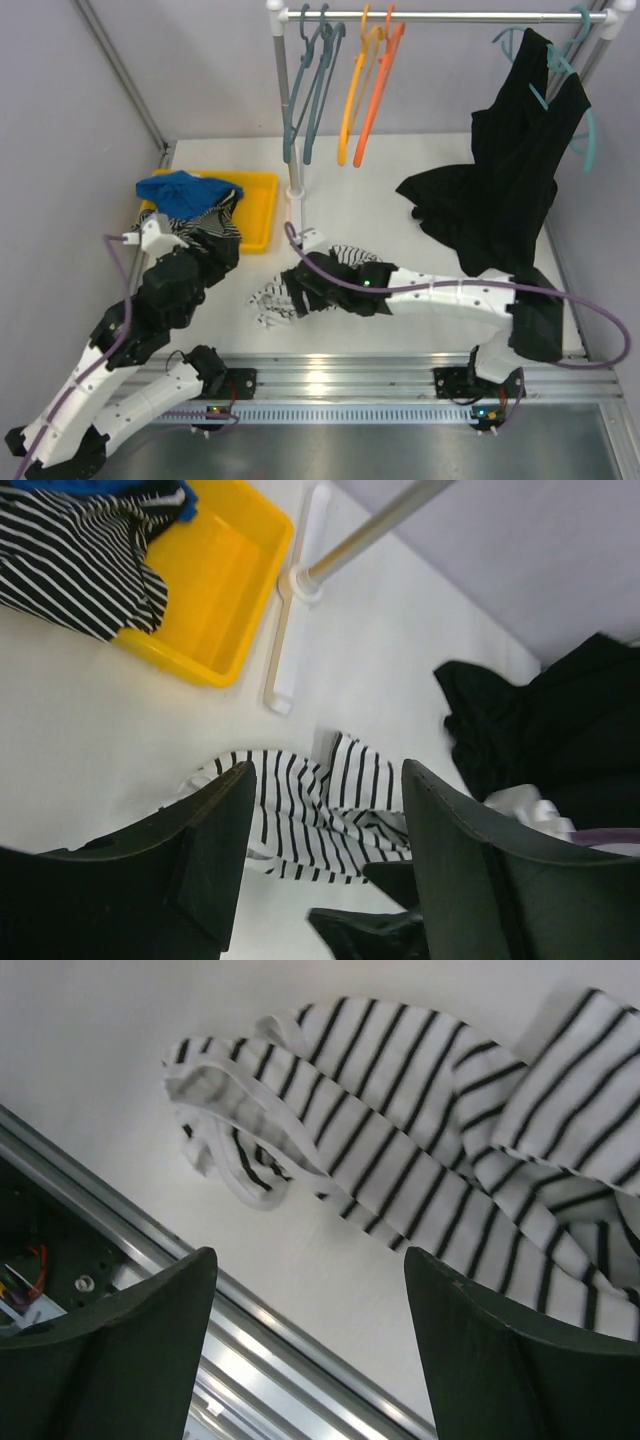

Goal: Place the tank top on the hanger

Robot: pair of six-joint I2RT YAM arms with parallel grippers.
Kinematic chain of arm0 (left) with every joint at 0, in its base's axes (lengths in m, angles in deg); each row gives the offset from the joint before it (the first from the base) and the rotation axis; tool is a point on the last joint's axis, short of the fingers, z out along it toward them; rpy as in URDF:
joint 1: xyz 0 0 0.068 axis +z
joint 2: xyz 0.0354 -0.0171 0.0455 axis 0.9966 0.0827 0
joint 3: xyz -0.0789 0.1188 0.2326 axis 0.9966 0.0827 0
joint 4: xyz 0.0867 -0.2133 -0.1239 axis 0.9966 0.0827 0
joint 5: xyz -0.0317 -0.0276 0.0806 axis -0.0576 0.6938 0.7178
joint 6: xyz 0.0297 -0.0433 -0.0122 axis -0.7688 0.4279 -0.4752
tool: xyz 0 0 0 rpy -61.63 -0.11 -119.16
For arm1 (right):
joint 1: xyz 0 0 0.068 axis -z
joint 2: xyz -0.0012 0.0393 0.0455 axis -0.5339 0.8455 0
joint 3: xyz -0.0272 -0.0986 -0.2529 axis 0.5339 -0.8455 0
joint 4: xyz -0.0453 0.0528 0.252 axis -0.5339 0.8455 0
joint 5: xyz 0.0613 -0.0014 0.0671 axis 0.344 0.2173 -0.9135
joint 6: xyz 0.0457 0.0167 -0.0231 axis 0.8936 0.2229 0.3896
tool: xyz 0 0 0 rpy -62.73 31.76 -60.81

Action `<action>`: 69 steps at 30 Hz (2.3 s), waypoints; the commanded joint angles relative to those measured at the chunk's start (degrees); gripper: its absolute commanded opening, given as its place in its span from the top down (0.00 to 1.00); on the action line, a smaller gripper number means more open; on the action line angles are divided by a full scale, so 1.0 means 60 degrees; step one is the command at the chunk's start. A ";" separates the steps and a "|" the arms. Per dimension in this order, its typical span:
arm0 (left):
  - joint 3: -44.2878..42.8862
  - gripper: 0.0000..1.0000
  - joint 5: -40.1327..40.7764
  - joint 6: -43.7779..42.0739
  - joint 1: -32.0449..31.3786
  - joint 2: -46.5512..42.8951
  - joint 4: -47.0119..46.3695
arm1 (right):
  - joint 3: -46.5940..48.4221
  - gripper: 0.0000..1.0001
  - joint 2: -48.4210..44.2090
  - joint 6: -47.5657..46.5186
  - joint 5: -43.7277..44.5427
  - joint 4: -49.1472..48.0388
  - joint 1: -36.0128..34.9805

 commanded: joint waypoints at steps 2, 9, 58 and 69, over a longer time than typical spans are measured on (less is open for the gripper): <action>-0.1168 0.35 0.1212 -0.0007 0.0030 -0.0301 0.1403 | 0.2353 0.25 0.2110 -0.0297 0.0184 -0.0652 -0.0632; -0.1874 0.35 0.1432 -0.0257 0.0030 -0.0608 0.1624 | 0.4508 0.25 0.4400 -0.0400 0.0052 -0.0315 -0.0779; 0.3266 0.43 -0.2727 0.0461 0.0030 0.1426 -0.1728 | -0.1129 1.00 -0.2656 0.1739 0.3890 0.1150 0.0349; 0.4803 0.55 -0.5347 0.0153 -0.0394 0.2775 -0.4085 | -0.2316 1.00 -0.3274 0.1753 0.3378 0.0945 0.0715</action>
